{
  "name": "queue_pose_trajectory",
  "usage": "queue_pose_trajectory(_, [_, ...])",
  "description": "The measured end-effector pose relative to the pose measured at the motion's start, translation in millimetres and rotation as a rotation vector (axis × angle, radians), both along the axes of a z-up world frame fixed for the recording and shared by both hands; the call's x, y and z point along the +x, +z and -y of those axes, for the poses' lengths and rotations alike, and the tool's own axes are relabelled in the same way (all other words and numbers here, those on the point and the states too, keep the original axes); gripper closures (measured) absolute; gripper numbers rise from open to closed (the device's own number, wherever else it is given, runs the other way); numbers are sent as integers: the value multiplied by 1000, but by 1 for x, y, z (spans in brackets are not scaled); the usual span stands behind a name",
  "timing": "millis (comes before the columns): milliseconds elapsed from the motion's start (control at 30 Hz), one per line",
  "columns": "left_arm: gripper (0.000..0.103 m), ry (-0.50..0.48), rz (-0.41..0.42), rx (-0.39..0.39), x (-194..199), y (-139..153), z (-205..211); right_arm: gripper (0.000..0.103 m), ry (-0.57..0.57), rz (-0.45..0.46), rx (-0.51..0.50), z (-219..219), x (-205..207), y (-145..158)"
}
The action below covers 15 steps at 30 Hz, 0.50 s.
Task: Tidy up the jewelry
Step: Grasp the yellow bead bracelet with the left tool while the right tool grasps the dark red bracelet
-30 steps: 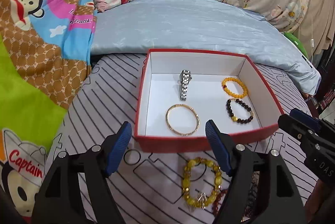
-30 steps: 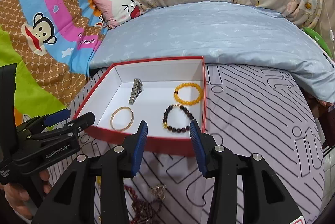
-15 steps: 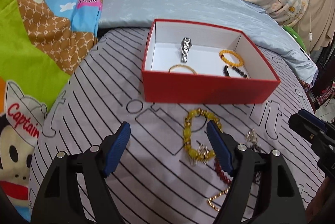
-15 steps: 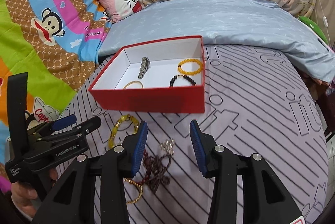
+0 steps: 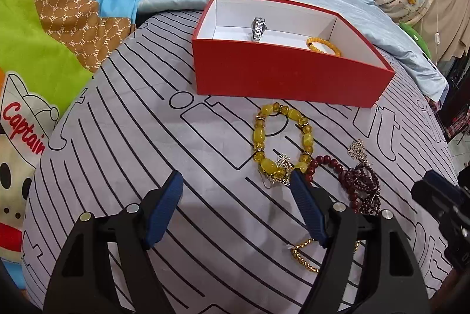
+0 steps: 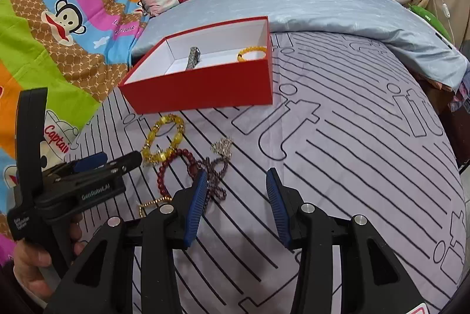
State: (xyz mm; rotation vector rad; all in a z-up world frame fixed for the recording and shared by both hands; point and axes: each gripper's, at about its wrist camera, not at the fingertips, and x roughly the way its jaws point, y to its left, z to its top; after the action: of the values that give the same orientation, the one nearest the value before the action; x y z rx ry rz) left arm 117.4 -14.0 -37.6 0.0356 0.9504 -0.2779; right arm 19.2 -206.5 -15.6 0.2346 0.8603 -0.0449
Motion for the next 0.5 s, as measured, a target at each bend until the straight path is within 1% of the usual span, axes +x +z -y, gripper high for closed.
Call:
queue_pose_trajectory(133, [38, 1, 4, 14, 7, -3, 6, 61, 10, -20, 11, -4, -2, -8])
queue_pose_trajectory(233, [40, 0, 4, 17, 14, -6, 11, 61, 21, -28, 18, -8, 0, -11])
queue_pose_trajectory(333, [46, -5, -1, 7, 21, -7, 15, 61, 36, -35, 22, -13, 3, -14])
queue_pose_trajectory(433, [49, -7, -10, 13, 27, -12, 20, 64, 47, -40, 25, -16, 7, -17])
queue_pose_trajectory(500, [52, -10, 1, 27, 27, -13, 24, 66, 52, -44, 29, -18, 11, -19])
